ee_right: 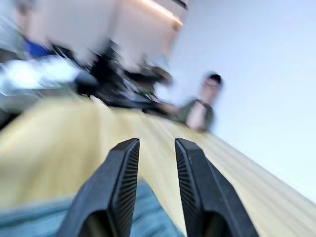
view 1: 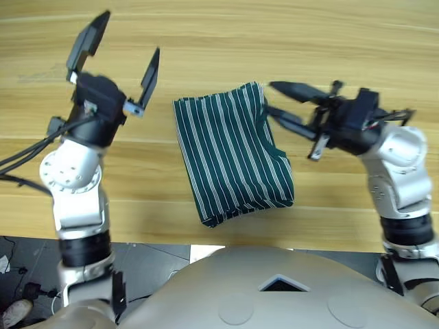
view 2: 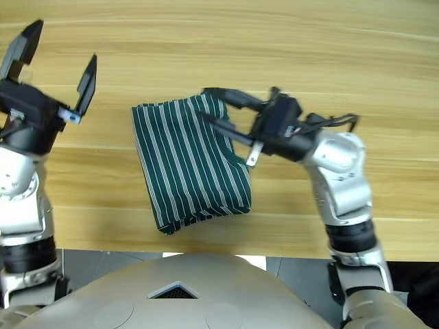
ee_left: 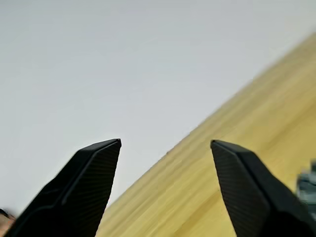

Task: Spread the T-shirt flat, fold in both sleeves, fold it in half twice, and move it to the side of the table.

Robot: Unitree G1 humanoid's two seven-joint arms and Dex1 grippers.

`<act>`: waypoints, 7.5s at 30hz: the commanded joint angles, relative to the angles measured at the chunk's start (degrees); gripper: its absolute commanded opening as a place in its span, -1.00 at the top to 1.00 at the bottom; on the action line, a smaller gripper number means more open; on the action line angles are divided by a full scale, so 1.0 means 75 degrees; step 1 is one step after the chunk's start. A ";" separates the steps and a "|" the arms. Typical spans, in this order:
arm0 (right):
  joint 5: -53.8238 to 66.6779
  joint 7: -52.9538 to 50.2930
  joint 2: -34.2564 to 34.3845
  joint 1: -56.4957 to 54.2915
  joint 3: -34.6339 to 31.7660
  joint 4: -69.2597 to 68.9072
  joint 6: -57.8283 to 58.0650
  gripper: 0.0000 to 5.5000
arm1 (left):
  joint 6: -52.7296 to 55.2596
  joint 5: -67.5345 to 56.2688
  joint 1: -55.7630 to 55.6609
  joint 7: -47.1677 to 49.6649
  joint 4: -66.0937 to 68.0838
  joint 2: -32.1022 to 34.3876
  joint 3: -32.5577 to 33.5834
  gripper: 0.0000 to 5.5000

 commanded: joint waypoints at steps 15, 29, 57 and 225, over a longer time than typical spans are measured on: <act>-0.8342 -0.2274 -0.2161 -0.2035 0.0638 0.7552 -1.0133 -0.08 | -0.4668 0.4774 0.1835 0.0062 0.1648 0.2656 -0.0886 -0.24; -0.9997 -0.3891 -0.1996 -0.2177 0.1872 0.7835 -1.0700 -0.08 | -0.5043 0.4725 0.2103 -0.0065 0.1944 0.2832 -0.1924 -0.24; -0.6042 -0.1852 -0.2197 -0.1007 0.3641 0.6138 -0.8547 0.01 | -0.4805 0.4933 0.1590 -0.0064 0.2537 0.3065 -0.2965 0.37; -0.1942 -0.5583 0.3322 -0.1178 -0.1210 0.5964 -0.5007 0.50 | -0.1899 0.0491 -0.1543 0.3244 0.3841 -0.3915 -0.1688 -0.51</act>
